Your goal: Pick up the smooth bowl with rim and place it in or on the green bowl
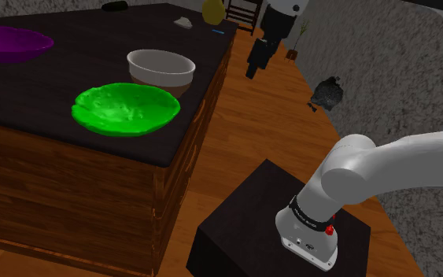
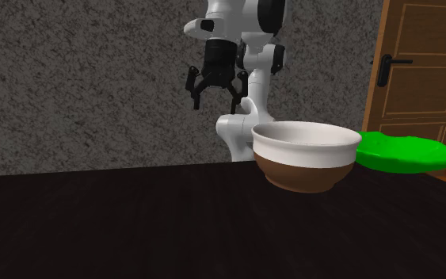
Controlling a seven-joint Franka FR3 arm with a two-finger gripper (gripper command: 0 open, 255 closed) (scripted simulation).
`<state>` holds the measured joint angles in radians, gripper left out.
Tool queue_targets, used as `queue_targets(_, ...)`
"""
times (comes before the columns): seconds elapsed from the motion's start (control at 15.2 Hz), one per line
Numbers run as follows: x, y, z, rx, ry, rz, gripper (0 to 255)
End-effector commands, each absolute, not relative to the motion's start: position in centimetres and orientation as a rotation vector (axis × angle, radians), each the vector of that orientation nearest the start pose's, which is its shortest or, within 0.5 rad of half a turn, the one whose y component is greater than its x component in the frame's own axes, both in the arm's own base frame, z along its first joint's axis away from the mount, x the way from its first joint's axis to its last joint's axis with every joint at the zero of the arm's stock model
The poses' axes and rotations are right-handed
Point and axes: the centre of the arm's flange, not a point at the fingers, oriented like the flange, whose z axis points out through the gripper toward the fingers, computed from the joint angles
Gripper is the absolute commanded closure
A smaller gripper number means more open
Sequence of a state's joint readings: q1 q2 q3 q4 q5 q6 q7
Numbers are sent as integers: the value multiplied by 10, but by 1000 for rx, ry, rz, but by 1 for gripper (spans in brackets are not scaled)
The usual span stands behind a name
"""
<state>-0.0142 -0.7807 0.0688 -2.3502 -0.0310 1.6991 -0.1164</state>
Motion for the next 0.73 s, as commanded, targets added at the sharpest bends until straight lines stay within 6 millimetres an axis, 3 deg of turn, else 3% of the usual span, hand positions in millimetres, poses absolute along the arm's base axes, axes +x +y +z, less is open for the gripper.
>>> queue_targets(0.0,321,21,603,-3210,-251,-202,0)
queue_targets(0.66,437,84,610,-3056,-270,-47,0)
